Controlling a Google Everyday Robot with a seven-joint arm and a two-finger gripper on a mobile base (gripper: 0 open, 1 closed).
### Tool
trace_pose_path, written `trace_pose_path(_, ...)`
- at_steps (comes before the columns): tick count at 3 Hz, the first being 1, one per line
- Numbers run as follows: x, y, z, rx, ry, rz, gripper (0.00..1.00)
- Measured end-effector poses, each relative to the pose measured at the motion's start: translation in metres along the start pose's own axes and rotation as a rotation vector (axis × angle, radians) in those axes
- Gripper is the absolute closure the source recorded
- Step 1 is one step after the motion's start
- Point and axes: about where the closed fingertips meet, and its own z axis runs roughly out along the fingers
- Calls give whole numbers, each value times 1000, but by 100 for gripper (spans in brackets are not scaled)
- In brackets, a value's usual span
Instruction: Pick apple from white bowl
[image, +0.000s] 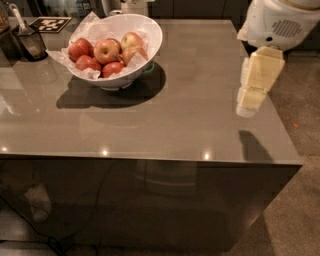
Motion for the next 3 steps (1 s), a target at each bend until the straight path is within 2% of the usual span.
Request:
trace_pose_path(1,-9,-4,-2,19,-18,-13,0)
trace_pose_path(2,-35,-17,4,11,-102,14,0)
trace_pose_path(3,-76,-43,-7,28,-152,60,0)
